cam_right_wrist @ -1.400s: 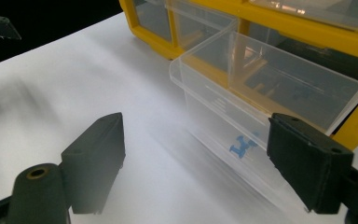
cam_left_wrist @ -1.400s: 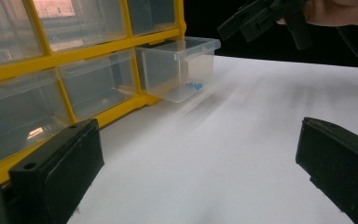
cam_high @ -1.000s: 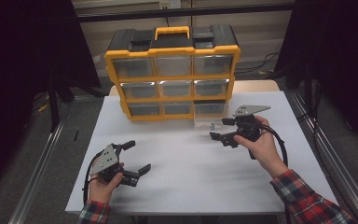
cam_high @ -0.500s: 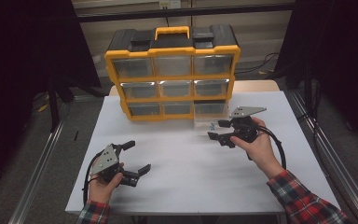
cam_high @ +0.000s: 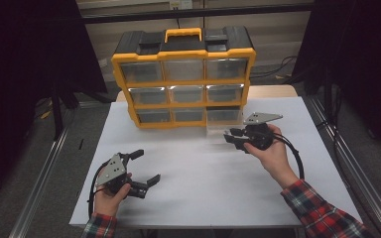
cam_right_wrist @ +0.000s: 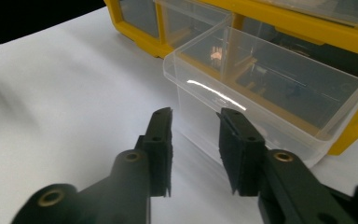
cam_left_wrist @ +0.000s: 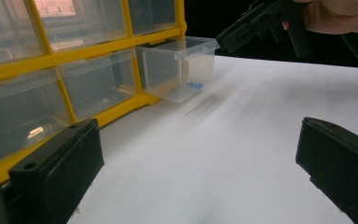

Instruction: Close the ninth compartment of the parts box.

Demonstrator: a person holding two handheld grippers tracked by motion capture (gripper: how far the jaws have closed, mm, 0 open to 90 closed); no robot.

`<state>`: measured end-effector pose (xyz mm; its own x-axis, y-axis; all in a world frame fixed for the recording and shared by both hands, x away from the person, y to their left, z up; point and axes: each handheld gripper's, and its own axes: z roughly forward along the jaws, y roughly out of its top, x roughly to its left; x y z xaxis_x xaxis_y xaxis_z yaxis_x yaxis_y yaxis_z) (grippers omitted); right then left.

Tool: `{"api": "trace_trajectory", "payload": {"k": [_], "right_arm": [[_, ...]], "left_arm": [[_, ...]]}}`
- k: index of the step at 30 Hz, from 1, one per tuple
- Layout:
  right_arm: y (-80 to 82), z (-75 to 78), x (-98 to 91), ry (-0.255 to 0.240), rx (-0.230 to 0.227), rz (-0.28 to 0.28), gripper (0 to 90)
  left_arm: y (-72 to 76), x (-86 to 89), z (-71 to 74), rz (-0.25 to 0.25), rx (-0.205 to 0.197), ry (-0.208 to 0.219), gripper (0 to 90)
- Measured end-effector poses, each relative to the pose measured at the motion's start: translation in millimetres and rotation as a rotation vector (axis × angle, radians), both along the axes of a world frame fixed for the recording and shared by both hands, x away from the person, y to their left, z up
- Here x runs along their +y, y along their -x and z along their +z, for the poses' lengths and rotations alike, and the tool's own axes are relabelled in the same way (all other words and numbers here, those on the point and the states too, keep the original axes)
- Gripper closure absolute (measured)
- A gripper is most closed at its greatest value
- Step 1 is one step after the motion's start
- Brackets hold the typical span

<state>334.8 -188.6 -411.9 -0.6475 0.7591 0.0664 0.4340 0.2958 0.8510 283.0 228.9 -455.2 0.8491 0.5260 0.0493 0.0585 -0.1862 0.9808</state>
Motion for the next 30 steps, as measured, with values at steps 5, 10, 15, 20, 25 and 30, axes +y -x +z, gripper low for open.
{"api": "trace_trajectory", "payload": {"k": [5, 10, 15, 20, 25, 30], "right_arm": [[-2.4, -1.5, -0.9, 0.009, -0.006, -0.025, 75.7], [-3.3, -2.8, -1.8, 0.022, -0.010, -0.044, 83.2], [-5.1, -4.6, -2.9, 0.017, -0.015, -0.050, 90.0], [-7.3, -5.5, -3.8, 0.017, -0.015, -0.082, 90.0], [-9.8, -7.4, -4.2, 0.020, -0.013, -0.088, 90.0], [-12.9, -10.0, -4.4, 0.027, -0.027, -0.099, 90.0]], "left_arm": [[-2.1, 1.9, -0.2, -0.042, -0.009, -0.009, 0.4], [-1.3, 1.3, -0.8, -0.033, 0.003, 0.009, 0.4], [-2.1, 1.4, -0.6, -0.036, -0.004, -0.004, 0.4], [-1.9, 0.7, -0.9, -0.035, 0.002, 0.006, 0.4], [-2.0, 0.9, -0.9, -0.034, 0.004, 0.006, 0.4], [-2.2, 0.8, -0.8, -0.037, 0.004, 0.002, 0.4]]}}
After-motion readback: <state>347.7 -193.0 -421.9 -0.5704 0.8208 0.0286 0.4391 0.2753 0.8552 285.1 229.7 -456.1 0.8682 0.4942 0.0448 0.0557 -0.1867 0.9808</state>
